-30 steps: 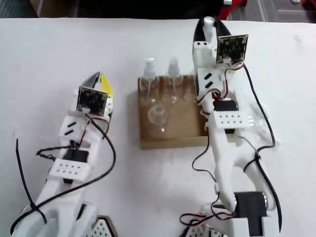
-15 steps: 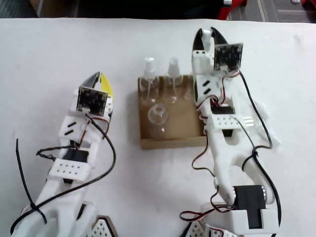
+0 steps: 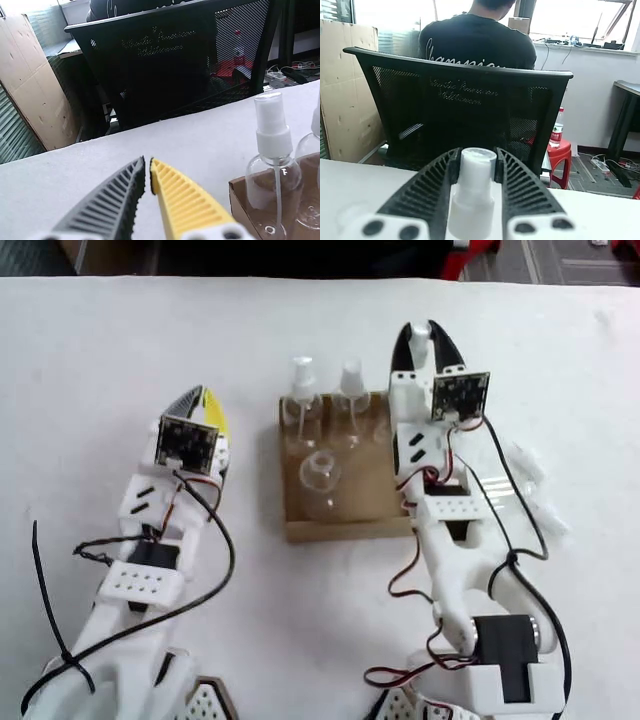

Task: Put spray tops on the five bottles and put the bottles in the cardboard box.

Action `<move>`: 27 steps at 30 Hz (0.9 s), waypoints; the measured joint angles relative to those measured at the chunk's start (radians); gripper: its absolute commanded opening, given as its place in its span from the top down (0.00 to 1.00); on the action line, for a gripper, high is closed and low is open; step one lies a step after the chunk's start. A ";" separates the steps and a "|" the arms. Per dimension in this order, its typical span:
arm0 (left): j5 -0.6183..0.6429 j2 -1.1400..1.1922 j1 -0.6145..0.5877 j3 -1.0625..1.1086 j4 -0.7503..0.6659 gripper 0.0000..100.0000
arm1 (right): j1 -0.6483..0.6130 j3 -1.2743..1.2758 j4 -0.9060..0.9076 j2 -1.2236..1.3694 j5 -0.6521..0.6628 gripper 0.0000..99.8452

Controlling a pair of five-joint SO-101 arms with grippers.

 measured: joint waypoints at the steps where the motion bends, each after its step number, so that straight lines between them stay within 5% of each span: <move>1: 0.000 0.000 0.000 0.000 0.000 0.98 | 0.000 0.000 0.000 0.000 -0.018 0.98; 8: 0.000 0.000 0.000 0.000 0.000 0.98 | 0.034 0.002 0.000 0.000 -0.183 0.98; 27: 0.000 0.000 0.000 0.000 0.000 0.98 | 0.029 0.046 0.000 0.000 -0.086 0.98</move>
